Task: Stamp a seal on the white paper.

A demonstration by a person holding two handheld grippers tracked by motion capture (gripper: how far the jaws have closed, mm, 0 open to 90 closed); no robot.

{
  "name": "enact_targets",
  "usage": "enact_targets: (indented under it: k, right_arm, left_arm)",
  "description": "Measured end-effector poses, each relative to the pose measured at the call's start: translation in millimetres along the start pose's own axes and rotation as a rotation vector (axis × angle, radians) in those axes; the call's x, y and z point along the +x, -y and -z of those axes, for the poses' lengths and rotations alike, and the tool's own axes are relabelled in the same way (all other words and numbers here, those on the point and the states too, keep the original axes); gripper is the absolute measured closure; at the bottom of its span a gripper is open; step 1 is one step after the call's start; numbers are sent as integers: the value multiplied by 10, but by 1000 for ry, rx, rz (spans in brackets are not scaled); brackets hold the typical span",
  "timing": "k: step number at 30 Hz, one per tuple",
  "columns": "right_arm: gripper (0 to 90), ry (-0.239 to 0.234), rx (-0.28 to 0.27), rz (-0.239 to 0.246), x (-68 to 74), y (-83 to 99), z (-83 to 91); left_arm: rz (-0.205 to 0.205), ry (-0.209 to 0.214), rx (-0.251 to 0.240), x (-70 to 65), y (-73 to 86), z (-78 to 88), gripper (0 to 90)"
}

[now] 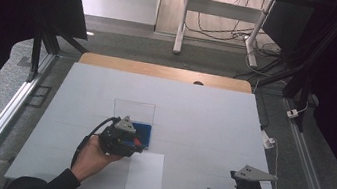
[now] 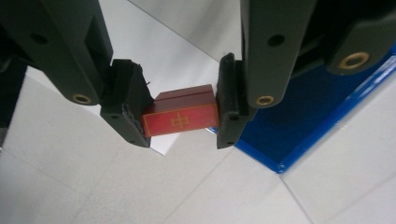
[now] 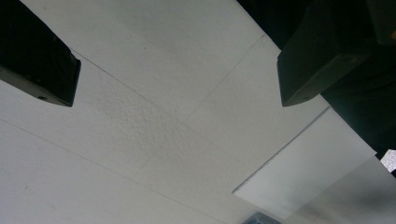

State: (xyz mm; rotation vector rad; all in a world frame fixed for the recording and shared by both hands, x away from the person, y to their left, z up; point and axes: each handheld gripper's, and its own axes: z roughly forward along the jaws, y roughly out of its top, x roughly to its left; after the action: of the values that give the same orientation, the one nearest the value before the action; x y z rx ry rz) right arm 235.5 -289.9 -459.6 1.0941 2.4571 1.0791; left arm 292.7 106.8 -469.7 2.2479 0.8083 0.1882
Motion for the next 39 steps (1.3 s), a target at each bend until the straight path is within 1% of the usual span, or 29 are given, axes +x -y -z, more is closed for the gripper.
enact_targets:
  k: [10,17,25,33,39]
  right_arm:
    - [0,-1,1,3,0,1,1]
    - [0,-1,-1,6,1,1,0]
    - [0,-2,-1,7,2,2,1]
    - [0,-3,-2,9,3,3,1]
    - [0,-3,-2,10,3,3,1]
  left_arm:
    - [-34,28,32,-187,31,-101,577]
    - [-42,43,50,-290,70,-184,577]
    - [-62,59,69,-395,105,-275,577]
    - [-82,53,89,-459,141,-345,577]
    - [-97,43,99,-482,164,-378,577]
